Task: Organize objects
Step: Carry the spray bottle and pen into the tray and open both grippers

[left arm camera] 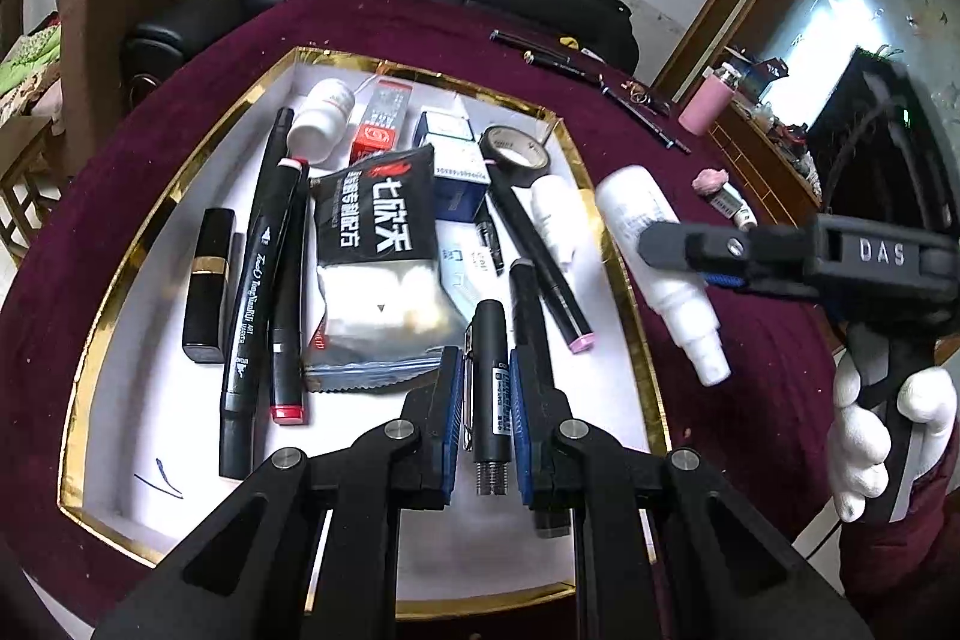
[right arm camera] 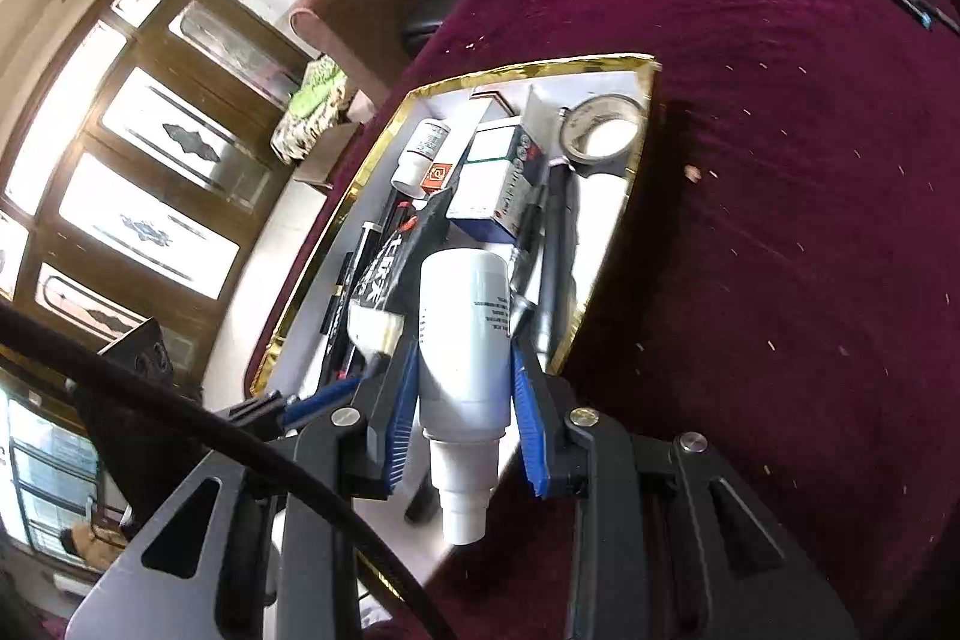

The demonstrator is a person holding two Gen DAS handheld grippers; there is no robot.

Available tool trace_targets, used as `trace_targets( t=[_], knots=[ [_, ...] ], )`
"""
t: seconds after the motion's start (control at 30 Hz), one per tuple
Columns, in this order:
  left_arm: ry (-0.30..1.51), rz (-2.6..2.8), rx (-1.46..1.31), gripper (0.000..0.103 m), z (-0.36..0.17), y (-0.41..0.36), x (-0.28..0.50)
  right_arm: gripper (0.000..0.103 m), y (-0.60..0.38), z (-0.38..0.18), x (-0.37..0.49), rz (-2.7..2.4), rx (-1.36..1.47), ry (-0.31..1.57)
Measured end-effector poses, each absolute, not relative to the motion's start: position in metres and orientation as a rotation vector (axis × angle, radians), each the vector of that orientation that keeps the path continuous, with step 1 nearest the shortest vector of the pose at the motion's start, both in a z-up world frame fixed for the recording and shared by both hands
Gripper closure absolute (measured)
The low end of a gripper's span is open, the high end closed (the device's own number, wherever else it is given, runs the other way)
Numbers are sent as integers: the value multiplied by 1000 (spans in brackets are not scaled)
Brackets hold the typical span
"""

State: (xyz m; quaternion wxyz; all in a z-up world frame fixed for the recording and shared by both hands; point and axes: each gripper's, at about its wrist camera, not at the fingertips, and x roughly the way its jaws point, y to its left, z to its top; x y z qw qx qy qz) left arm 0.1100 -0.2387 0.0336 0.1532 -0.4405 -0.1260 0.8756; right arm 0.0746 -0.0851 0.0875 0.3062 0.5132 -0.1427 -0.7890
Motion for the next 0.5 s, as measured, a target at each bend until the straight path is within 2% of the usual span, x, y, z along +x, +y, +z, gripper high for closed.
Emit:
trace_targets(
  t=[0.17, 0.5],
  knots=[
    [-364, 2502, -1291, 91, 25, -244, 107, 75, -105, 76, 57, -2122, 1409, -315],
    [-428, 2490, -1274, 89, 27, -251, 110, 75, -108, 61, 42, -2171, 1483, -306]
  ],
)
